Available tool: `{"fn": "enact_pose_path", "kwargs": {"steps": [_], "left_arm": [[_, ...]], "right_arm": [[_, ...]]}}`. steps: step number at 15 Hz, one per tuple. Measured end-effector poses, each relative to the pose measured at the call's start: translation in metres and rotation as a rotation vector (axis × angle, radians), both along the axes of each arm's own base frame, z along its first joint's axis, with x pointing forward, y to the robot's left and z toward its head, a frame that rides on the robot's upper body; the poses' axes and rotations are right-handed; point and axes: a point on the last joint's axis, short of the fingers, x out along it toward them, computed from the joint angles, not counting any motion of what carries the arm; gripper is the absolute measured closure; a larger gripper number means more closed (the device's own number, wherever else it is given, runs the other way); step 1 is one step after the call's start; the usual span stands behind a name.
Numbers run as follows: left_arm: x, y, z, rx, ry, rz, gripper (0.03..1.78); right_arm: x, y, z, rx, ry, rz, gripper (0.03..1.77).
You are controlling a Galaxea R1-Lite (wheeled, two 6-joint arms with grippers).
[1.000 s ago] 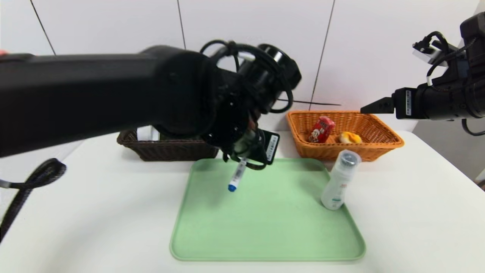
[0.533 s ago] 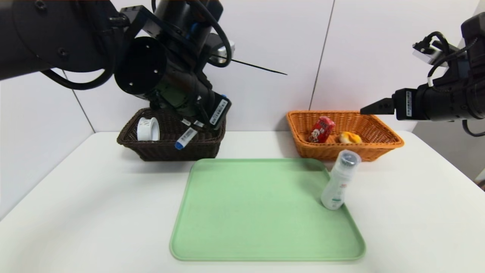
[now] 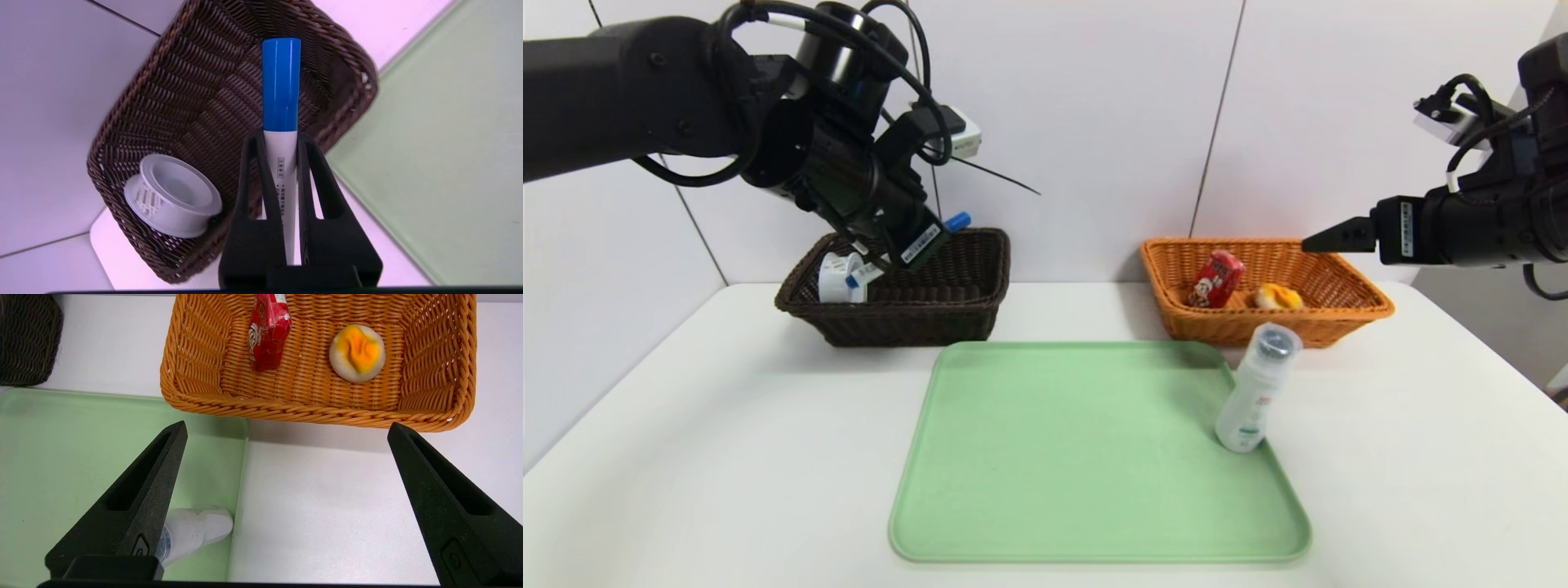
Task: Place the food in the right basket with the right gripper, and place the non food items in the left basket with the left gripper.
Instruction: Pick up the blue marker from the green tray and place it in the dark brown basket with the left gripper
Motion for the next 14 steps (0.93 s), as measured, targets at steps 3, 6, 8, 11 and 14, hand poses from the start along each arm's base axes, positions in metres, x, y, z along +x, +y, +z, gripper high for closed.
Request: {"fn": "enact_pose_path", "kwargs": {"steps": [3, 6, 8, 11, 14], "left_arm": [[0.024, 0.004, -0.013, 0.052, -0.038, -0.013, 1.65], [0.043, 0.011, -0.025, 0.118, -0.07, -0.041, 1.65], [0.056, 0.018, -0.034, 0.156, -0.082, -0.045, 1.65], [0.075, 0.025, -0.05, 0.167, -0.086, -0.019, 1.65], [0.09, 0.03, -0.064, 0.159, -0.089, 0.008, 1.65]], "right_arm": [[-0.002, 0.0, -0.002, 0.0, 0.008, 0.0, 0.1], [-0.004, 0.0, -0.003, -0.002, 0.008, 0.001, 0.1], [-0.004, 0.0, -0.003, -0.001, 0.009, -0.001, 0.1], [-0.005, 0.0, -0.003, -0.001, 0.011, -0.001, 0.1], [-0.007, 0.002, -0.004, -0.001, 0.013, 0.006, 0.1]]}}
